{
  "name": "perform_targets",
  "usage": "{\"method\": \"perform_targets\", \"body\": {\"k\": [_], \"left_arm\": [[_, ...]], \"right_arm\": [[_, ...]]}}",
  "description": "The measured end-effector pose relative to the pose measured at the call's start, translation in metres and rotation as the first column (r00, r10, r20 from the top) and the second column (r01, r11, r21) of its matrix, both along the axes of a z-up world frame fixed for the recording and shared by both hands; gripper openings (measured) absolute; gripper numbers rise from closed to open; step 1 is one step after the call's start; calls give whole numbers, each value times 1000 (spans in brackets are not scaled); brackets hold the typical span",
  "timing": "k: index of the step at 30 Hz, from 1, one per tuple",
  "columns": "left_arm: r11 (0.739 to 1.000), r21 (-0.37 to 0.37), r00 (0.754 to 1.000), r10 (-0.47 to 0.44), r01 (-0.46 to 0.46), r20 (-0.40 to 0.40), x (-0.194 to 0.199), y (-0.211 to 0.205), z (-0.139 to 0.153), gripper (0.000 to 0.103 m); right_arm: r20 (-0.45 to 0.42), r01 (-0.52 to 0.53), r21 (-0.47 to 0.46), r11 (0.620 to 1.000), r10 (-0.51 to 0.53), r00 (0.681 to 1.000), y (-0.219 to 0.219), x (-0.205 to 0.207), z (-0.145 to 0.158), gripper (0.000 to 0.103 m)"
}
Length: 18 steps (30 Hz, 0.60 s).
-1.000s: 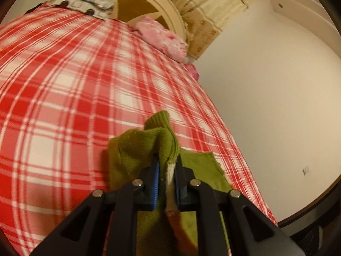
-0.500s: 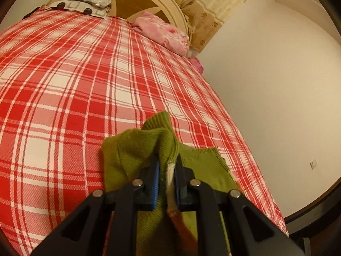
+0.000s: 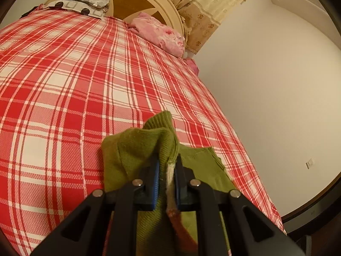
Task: Fold small clothes
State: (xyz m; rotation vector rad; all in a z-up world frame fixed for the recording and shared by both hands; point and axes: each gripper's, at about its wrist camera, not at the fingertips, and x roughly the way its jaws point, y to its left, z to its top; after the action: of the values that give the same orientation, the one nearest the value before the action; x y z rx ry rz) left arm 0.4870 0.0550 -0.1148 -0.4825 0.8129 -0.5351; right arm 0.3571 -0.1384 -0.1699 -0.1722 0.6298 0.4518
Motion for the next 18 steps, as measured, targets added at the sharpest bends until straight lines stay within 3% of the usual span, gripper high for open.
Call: {"method": "perform_targets", "body": {"k": [2,7,8,11,15,18], "left_arm": [[1000,-10,1000,4,-4,-5,0,2,0,12],[1000,-14,1000,1,-1,-5,0,2,-1,12],[1000,-13,1000,-2,2,-4,-1,1,0,12],[1000,-16,1000,-13,13,-5,0,-1,-1,12],[999,-27,1000,-18,18,-5,0,-2,-2,12],[999,-36,1000,-17,16,-12,1,-1,-3,12]], "right_arm": [[9,0,50,999,-1,1000,-5,-1,3,1],[19,-27,65,998,26,999,-4,-3,2,1],[-22,-32,107,994,34,999,-7,0,0,1],[-139,21,115,993,-5,990,-10,12,-11,2],[-135,95,76,993,-85,987,-22,16,-18,2],[-105,165,116,980,-153,983,-47,21,-13,2]]}}
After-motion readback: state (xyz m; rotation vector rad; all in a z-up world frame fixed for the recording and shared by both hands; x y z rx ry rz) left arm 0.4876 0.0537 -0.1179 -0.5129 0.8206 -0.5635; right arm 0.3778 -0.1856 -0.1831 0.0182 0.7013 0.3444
